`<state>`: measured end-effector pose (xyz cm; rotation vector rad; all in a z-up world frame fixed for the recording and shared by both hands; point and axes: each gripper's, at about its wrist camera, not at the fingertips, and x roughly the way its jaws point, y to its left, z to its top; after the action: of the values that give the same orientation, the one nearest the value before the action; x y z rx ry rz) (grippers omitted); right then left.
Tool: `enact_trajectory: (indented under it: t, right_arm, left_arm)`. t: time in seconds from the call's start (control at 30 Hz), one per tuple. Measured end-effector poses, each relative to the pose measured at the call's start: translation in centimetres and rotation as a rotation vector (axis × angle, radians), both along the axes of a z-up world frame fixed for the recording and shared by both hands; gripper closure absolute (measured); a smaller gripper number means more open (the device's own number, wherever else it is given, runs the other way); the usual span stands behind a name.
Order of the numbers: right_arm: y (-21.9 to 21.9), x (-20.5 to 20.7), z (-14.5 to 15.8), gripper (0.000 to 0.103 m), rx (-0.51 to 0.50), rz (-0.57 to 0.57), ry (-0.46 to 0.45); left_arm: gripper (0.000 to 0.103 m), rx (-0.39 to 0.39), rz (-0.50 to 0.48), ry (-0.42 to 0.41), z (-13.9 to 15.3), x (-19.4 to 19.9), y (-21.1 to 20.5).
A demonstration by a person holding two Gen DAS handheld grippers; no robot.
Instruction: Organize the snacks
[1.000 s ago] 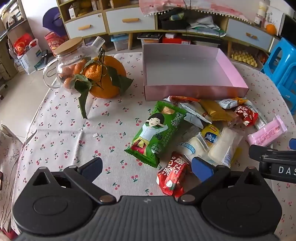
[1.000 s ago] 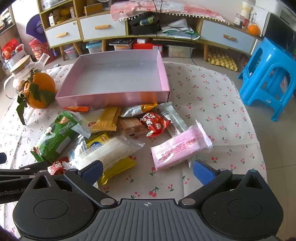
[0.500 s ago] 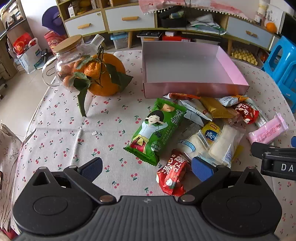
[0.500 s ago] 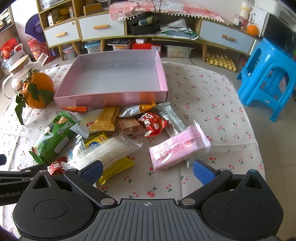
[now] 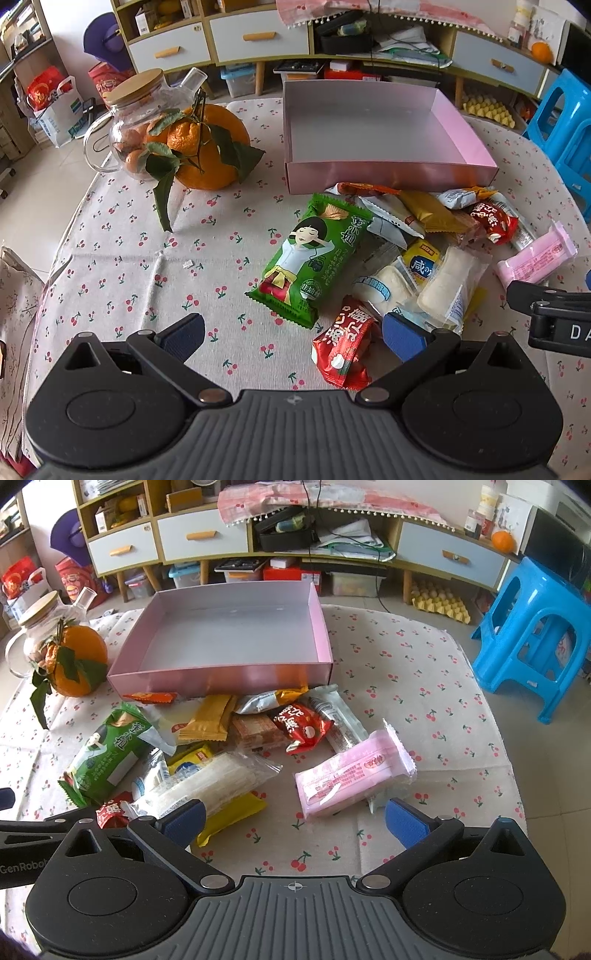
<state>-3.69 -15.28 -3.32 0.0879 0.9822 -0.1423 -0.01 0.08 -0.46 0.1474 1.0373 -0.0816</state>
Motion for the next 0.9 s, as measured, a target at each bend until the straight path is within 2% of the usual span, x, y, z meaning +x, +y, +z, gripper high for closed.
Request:
enact_trajectory:
  t: [0.9]
  right_arm:
    - [-0.07, 0.03, -0.08, 0.0, -0.036, 0.002, -0.003]
  left_arm:
    - [0.0, -0.017, -0.009, 0.016, -0.18, -0.25, 0.0]
